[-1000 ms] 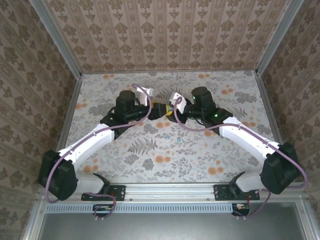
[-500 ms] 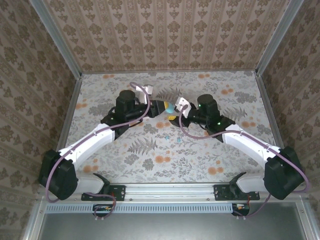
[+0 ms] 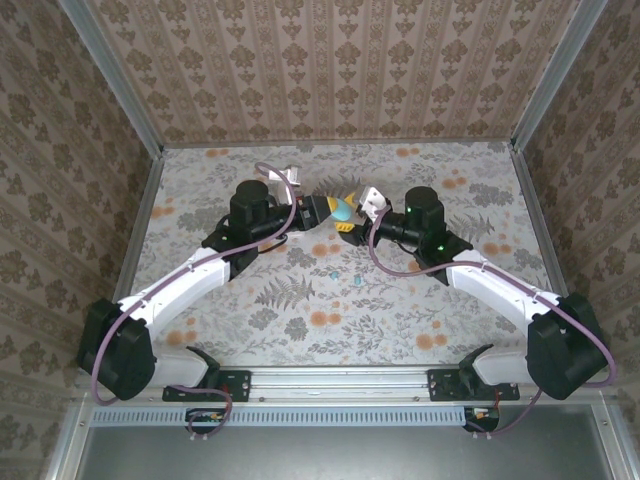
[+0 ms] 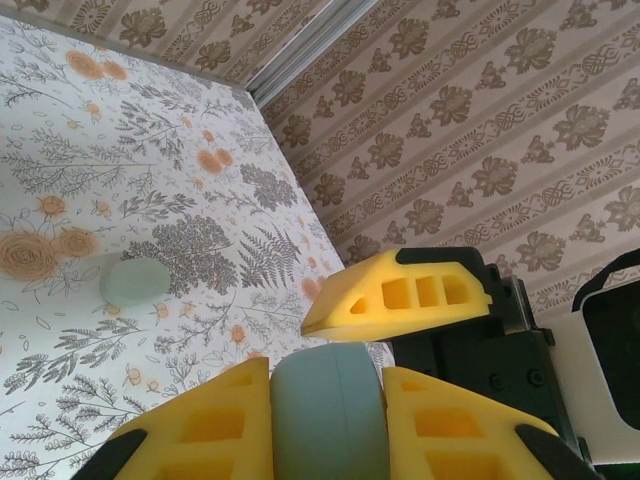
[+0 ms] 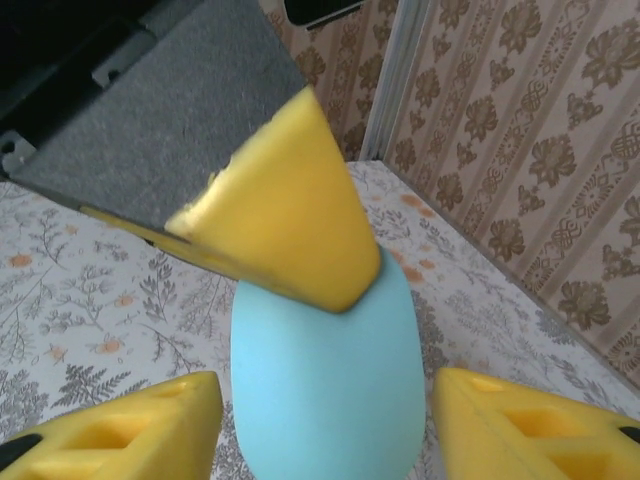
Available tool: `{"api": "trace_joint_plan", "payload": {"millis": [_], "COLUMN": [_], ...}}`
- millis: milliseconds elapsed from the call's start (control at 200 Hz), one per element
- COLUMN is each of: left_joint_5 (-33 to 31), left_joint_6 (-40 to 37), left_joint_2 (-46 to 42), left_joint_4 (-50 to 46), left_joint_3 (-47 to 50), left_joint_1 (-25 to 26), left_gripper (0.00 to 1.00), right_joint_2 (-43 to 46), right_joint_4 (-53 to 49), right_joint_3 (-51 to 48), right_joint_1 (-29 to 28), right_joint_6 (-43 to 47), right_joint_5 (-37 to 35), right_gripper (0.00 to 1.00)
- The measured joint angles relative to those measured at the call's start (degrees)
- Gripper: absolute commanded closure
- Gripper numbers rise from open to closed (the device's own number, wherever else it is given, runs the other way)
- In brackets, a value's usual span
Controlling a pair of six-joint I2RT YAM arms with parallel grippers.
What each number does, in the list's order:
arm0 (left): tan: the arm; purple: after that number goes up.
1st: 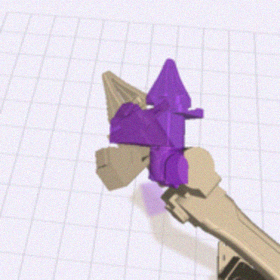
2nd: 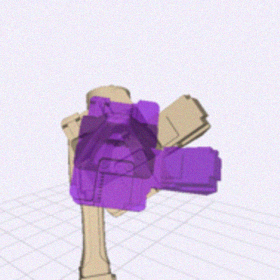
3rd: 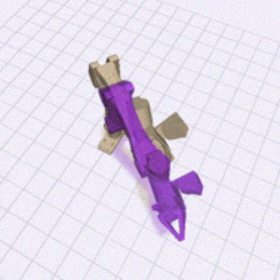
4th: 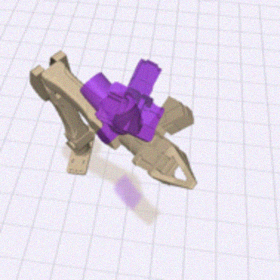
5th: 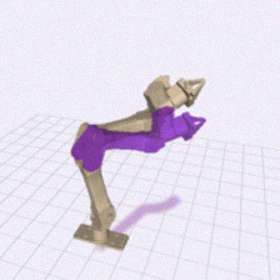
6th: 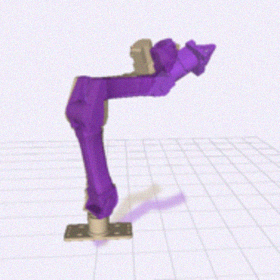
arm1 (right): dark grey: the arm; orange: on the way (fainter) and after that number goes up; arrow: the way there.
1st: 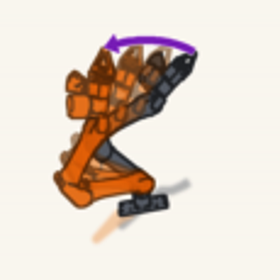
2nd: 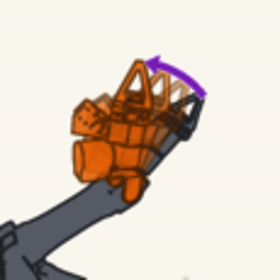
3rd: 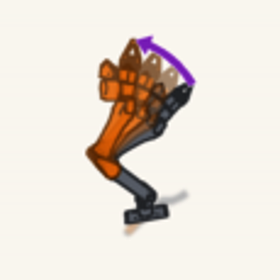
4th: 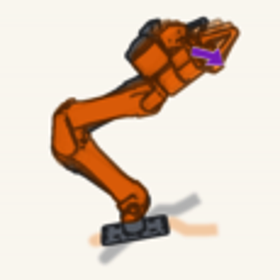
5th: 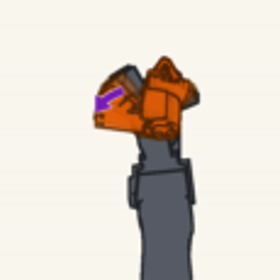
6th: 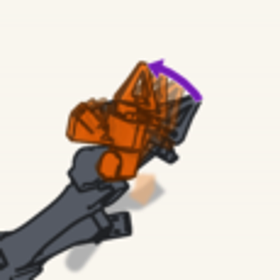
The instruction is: Insert wireless bluetooth earbuds into charging case
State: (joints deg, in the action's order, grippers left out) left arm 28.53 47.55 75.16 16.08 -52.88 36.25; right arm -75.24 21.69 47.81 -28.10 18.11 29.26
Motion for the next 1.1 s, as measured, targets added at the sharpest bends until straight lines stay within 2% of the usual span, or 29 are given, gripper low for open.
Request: {"api": "trace_joint_plan", "payload": {"millis": [130,340,405,480,595,665,765,910,1100], "left_joint_5": [-0.02,-0.24,-0.24,-0.2,-0.52,-1.2,-1.38,1.68,8.28], "left_joint_6": [0.5,0.9,0.76,0.33,-2.14,-6.12,-16.17,-32.11,-41.75], "left_joint_2": [0.0,-0.31,-0.35,-0.59,-2.32,-4.57,-9.62,-16.65,-17.16], "left_joint_4": [0.26,0.7,0.7,0.72,0.48,0.11,0.57,2.69,3.26], "left_joint_3": [0.09,0.52,0.55,0.76,1.42,2.25,5.22,11.37,12.44], "left_joint_1": [0.0,0.0,0.0,0.02,0.07,0.04,0.0,-1.62,-6.82], "left_gripper": [0.8,0.75,0.65,0.45,0.35,0.29,0.22,0.22,0.22], "right_joint_2": [0.0,0.0,0.0,0.0,-0.02,-0.13,-1.05,-2.97,-3.26], "right_joint_4": [1.36,1.33,1.31,0.7,-3.26,-5.7,-9.57,-15.45,-20.55], "right_joint_3": [-0.31,-0.31,-0.31,-0.13,1.73,3.61,7.19,11.8,14.01], "right_joint_1": [0.0,0.0,0.0,0.17,0.68,1.4,2.91,4.02,4.11], "right_joint_6": [-0.7,-0.96,-0.98,-1.07,-1.29,-1.84,-2.56,-2.86,-2.01], "right_joint_5": [0.04,0.42,0.63,1.38,3.98,6.95,12.55,19.19,24.41], "right_gripper": [0.53,0.58,0.6,0.62,0.63,0.64,0.65,0.65,0.65]}}
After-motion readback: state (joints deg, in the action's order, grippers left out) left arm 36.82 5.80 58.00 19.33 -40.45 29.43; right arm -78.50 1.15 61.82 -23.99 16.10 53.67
